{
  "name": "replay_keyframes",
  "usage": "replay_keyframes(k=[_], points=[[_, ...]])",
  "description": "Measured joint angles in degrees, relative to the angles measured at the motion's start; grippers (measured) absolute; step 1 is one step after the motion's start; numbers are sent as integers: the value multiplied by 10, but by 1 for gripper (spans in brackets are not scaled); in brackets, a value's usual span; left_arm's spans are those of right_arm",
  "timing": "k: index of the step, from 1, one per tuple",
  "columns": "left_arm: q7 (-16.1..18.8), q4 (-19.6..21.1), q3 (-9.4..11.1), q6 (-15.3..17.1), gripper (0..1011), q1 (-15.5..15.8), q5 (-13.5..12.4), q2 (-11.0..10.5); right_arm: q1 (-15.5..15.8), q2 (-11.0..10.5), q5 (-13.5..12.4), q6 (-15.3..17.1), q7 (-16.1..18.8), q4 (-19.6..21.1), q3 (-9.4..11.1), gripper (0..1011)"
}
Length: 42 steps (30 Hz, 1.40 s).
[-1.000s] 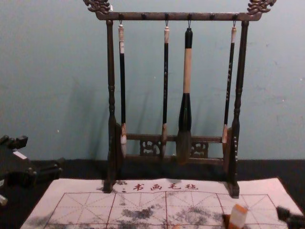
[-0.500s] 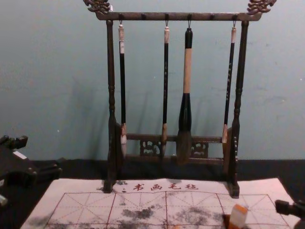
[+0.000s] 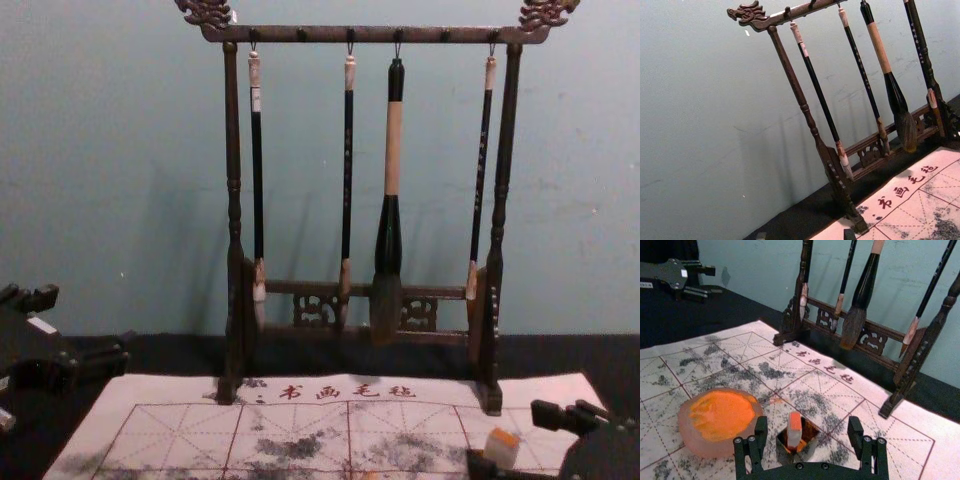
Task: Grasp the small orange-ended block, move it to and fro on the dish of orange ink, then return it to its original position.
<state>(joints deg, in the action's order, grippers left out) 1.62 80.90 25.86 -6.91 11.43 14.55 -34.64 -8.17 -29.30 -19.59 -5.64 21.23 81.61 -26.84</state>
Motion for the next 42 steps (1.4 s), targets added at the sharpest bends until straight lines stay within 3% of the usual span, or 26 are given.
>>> replay_keyframes(k=[21, 42], points=[[0, 0, 0, 0, 1001, 0, 0, 0, -26, 25, 11, 18, 57, -28, 8, 1002], [0, 0, 0, 0, 1001, 0, 0, 0, -23, 37, 28, 37, 70, -34, 19, 1002]])
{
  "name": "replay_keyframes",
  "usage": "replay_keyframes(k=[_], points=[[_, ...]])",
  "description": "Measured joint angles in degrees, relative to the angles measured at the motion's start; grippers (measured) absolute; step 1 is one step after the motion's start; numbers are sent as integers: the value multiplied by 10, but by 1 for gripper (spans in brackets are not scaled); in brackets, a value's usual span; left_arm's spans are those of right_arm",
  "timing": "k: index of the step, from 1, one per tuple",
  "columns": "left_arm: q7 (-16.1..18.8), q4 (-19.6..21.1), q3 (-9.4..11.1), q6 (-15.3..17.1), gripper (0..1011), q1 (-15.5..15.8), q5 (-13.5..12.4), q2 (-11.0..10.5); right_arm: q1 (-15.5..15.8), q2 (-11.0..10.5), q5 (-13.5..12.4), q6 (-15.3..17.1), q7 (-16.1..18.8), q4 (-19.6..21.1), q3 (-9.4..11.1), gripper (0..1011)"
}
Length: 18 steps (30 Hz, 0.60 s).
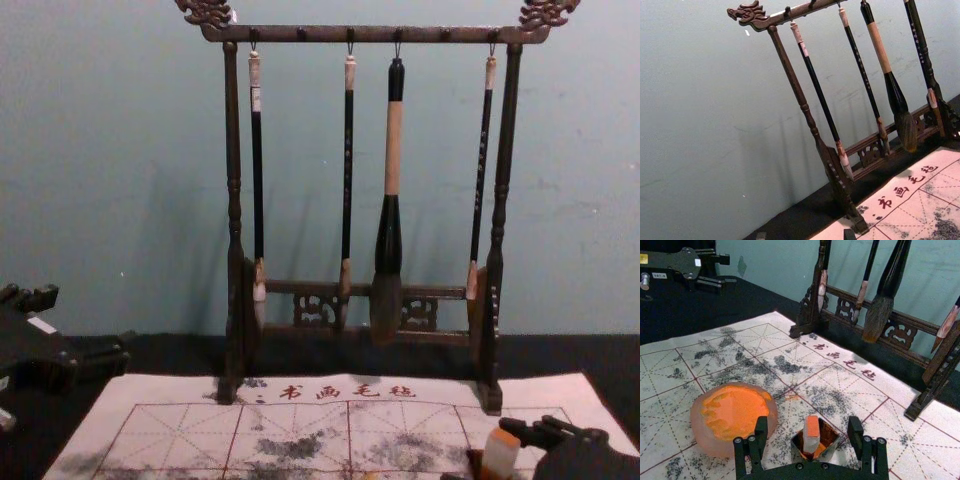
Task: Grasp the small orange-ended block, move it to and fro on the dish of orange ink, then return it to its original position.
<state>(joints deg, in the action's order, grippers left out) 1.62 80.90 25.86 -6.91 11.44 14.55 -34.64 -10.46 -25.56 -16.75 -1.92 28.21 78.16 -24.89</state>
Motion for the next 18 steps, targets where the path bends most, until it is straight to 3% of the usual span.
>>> replay_keyframes(k=[11, 16, 18], points=[[0, 0, 0, 0, 1001, 0, 0, 0, 0, 0, 0, 0, 0, 0, 0, 1003], [0, 0, 0, 0, 1001, 0, 0, 0, 0, -1, -1, 0, 0, 0, 0, 925], [0, 0, 0, 0, 1001, 0, 0, 0, 0, -1, -1, 0, 0, 1, 0, 848]])
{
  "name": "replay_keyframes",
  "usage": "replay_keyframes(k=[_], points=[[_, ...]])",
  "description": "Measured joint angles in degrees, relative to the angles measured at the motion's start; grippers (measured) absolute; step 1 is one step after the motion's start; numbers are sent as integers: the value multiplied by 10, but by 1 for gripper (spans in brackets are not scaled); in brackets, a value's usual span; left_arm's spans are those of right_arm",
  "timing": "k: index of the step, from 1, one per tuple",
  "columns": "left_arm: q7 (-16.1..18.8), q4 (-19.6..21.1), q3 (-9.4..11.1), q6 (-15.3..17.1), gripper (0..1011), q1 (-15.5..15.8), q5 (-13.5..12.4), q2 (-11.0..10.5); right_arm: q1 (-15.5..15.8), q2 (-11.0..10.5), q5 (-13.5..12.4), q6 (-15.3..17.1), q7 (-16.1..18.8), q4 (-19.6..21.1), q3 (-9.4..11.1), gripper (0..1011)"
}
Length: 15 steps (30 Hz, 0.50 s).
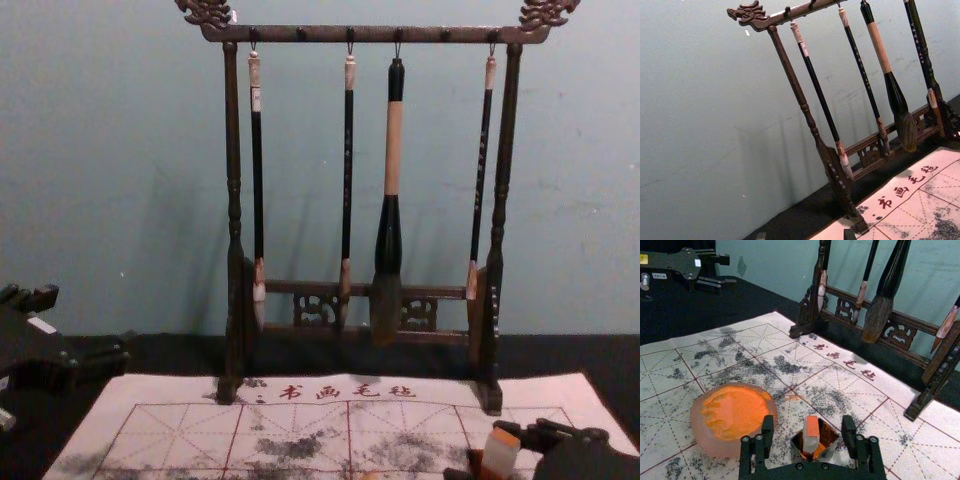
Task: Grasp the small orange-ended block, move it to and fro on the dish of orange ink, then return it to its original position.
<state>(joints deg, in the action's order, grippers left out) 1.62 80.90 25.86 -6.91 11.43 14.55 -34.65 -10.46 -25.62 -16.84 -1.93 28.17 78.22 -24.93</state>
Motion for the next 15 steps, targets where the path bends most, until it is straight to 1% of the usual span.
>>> replay_keyframes(k=[1, 2, 5, 6, 7, 8, 11, 12, 13, 14, 15], points=[[0, 0, 0, 0, 1001, 0, 0, 0, 0, 0, 0, 0, 0, 0, 0, 848], [0, 0, 0, 0, 1001, 0, 0, 0, 0, 0, 0, 0, 0, 0, 0, 794], [0, 0, 0, 0, 1001, 0, 0, 0, 0, 0, 0, 0, 0, 0, 0, 737], [0, 0, 0, 0, 1001, 0, 0, 0, 0, 0, 0, 0, 0, 0, 0, 681], [0, 0, 0, 0, 1001, 0, 0, 0, 0, 0, 0, 0, 0, 0, 0, 648], [0, 0, 0, 0, 1001, 0, 0, 0, 0, 0, 0, 0, 0, 0, 0, 648], [0, 0, 0, 0, 1001, 0, 0, 0, 0, 0, -1, -1, 0, 0, 0, 518], [0, 0, 0, 0, 1001, 0, 0, 0, 0, 0, -1, -1, 0, 0, 0, 503], [0, 0, 0, 0, 1001, 0, 0, 0, 0, 0, -1, -1, 0, 0, 0, 458], [0, 0, 0, 0, 1001, 0, 0, 0, 0, 0, -1, -1, 0, 0, 0, 447], [0, 0, 0, 0, 1001, 0, 0, 0, 0, 0, -1, -1, 0, 0, 0, 396]])
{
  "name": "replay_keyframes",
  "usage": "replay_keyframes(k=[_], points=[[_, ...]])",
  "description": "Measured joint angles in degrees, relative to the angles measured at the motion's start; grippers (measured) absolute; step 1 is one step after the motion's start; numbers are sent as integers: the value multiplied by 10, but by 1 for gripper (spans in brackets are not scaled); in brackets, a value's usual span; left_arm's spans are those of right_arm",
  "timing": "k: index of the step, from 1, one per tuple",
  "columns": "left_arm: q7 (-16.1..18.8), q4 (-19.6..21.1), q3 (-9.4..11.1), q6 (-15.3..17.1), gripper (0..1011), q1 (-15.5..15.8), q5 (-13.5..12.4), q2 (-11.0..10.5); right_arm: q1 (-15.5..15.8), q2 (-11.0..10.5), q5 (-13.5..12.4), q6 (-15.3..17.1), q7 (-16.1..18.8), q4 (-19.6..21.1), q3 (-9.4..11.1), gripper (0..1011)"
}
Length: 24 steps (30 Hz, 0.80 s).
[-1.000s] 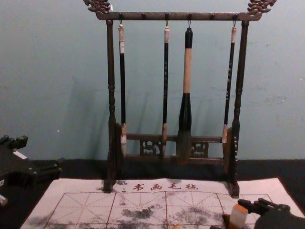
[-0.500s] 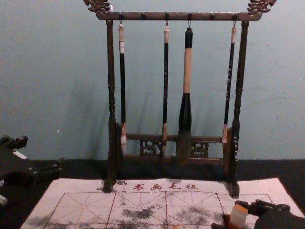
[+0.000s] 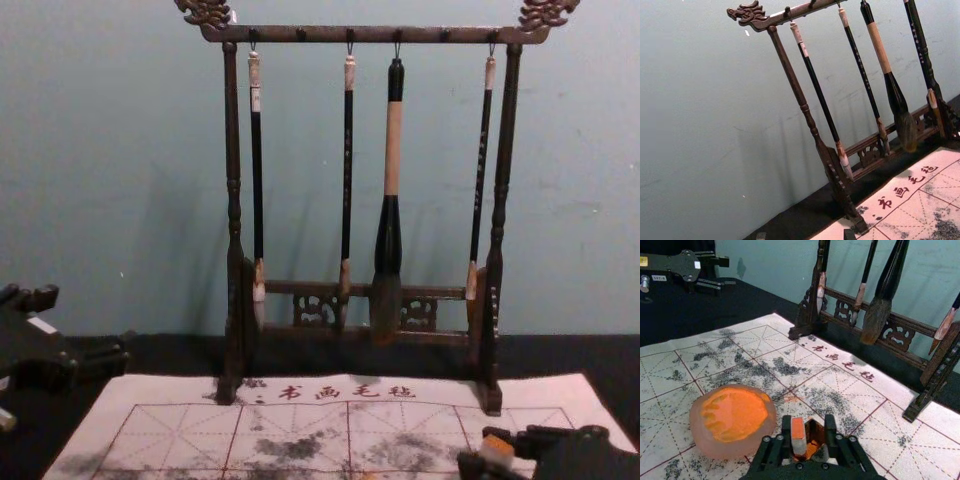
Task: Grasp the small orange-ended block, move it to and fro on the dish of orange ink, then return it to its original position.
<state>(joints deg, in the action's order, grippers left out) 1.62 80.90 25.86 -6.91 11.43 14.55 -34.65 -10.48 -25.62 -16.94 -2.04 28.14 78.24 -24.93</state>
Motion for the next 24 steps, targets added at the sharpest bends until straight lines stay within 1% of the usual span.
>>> replay_keyframes(k=[6, 8, 18, 24], points=[[0, 0, 0, 0, 1001, 0, 0, 0, 0, 0, -1, -1, 0, 0, 0, 223], [0, 0, 0, 0, 1001, 0, 0, 0, 0, 0, -1, -1, 0, 0, 0, 195], [0, 0, 0, 0, 1001, 0, 0, 0, 0, 0, -1, -1, 0, 0, 0, 129], [0, 0, 0, 0, 1001, 0, 0, 0, 0, 0, 0, 0, 1, 0, 0, 121]])
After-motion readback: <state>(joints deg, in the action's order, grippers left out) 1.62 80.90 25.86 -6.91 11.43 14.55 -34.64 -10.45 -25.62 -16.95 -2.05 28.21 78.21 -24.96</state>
